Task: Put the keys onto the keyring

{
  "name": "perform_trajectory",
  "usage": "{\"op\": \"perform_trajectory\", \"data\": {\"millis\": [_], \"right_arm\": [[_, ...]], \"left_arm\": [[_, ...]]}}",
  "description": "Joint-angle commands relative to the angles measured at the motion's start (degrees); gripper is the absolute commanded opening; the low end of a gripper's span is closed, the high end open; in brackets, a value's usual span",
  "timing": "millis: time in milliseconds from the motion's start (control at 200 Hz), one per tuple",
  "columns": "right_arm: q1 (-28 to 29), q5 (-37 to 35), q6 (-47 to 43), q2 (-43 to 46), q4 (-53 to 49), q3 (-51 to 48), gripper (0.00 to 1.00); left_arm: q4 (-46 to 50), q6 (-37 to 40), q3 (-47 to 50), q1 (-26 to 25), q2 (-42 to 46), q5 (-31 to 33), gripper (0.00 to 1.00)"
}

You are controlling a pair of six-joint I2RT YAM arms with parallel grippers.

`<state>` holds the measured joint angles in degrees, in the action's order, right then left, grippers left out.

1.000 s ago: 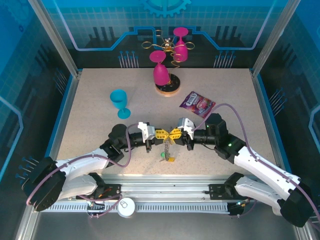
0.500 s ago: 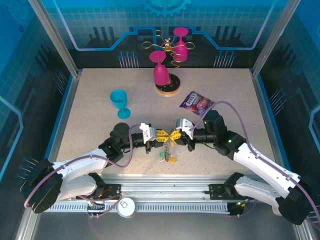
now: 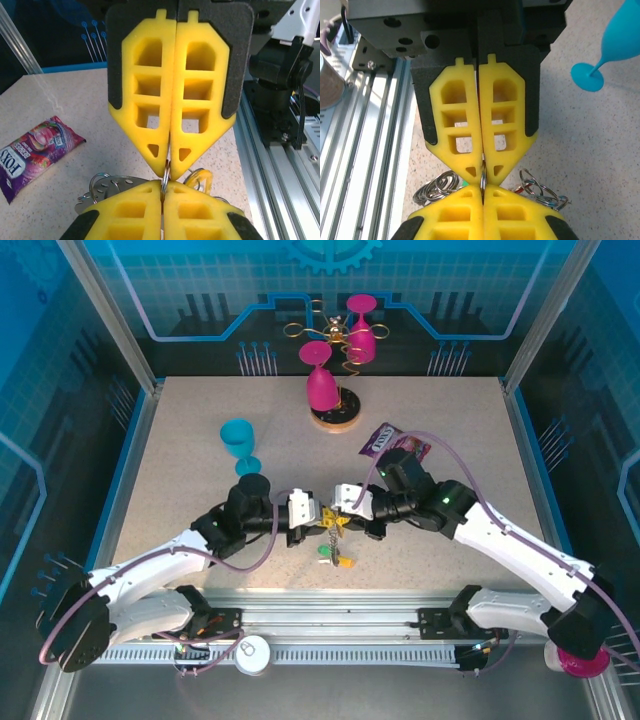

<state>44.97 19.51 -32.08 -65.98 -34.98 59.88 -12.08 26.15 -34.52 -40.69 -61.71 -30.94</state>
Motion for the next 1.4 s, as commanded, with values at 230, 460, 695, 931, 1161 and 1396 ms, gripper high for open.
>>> {"op": "perform_trajectory", "data": {"millis": [230,460,695,931,1161,1396], "right_arm": [[1.29,-1.78,1.77,1.48,2.22,0.12,0.21],[-3.14,-2.88,15.61,14.05,20.84,-15.41,0.43],[-1.73,-0.5,22.31,16.35,28.73,-22.52,0.43],[-0.54,-0.12,22.94,14.14,31.56,-23.94,0.43],[-0.46,-1.84,22.85,12.23,32.67,-23.31,0.34],[-0.43,-2.93,21.76,13.23,31.31,-22.83,0.11]], "left_arm": [[2.95,2.87,-2.75,-0.12,1.56,-0.82,0.0],[-9.69,-1.81,3.14,-0.1,2.66,0.68,0.0],[-15.64,-5.9,5.36,-0.18,2.09,2.48,0.0],[-18.09,-7.73,6.29,-0.21,2.04,3.17,0.0],[-18.74,-8.63,6.31,-0.12,2.17,2.73,0.0],[-18.85,-8.98,6.4,-0.17,2.65,1.9,0.0]]}}
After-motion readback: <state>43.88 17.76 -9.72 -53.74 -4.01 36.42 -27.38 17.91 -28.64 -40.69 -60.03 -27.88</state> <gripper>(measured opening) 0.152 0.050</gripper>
